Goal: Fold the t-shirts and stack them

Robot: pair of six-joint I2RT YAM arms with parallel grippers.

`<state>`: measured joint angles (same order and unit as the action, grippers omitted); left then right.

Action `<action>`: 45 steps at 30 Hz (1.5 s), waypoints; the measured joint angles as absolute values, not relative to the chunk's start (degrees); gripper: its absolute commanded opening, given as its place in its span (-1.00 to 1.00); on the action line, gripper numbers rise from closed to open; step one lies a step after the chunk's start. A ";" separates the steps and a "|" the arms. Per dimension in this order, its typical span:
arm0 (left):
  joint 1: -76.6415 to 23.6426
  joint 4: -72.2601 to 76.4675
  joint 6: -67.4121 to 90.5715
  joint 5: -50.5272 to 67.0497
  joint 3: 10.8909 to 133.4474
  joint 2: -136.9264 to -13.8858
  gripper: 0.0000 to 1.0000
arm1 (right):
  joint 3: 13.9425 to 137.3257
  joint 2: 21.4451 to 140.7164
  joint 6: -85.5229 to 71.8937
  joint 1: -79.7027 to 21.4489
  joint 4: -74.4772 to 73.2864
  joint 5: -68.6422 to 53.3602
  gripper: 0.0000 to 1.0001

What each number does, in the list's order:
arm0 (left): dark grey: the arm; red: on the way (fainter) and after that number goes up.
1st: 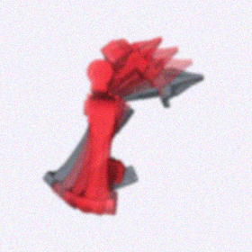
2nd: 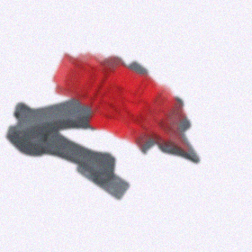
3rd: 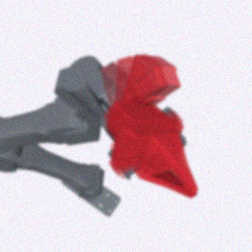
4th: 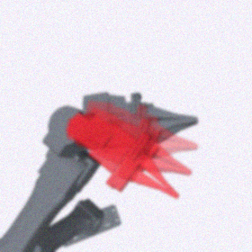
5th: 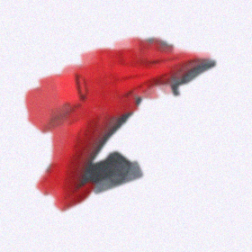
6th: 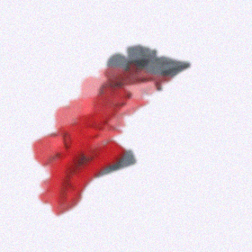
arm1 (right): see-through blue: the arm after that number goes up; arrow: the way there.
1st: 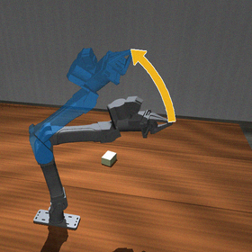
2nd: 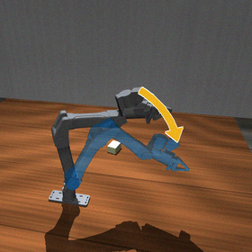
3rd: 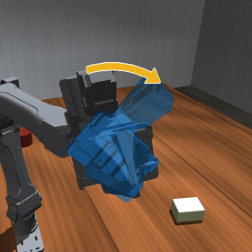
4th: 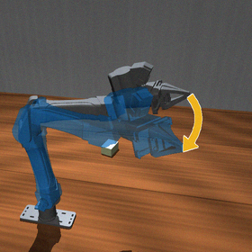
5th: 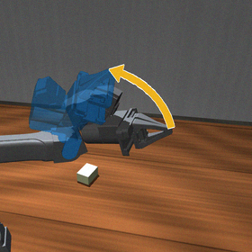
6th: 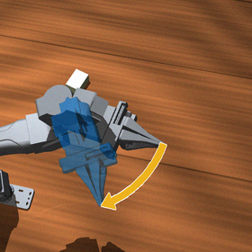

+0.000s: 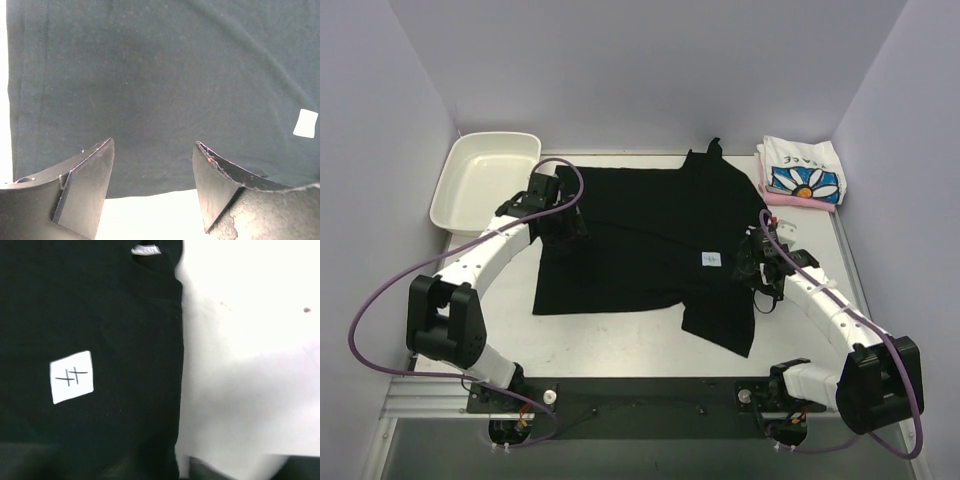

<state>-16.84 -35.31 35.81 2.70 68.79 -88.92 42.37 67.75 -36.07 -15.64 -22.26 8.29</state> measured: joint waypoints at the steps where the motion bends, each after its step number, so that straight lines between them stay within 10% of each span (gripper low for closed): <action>1: -16.84 -35.31 35.79 2.72 68.75 -88.71 0.47 | 41.93 67.75 -35.81 -15.64 -23.11 8.60 0.49; 6: -16.86 -35.29 35.79 2.68 67.40 -87.53 0.47 | 41.10 67.79 -35.94 -16.10 -25.65 9.32 0.86; 26: -18.37 -35.86 35.53 2.00 69.52 -91.74 0.46 | 55.57 91.44 -34.04 -18.70 -20.40 6.76 0.86; 45: -19.68 -35.73 35.51 2.79 69.52 -91.57 0.46 | 40.62 75.59 -35.05 -16.08 -20.40 12.60 0.79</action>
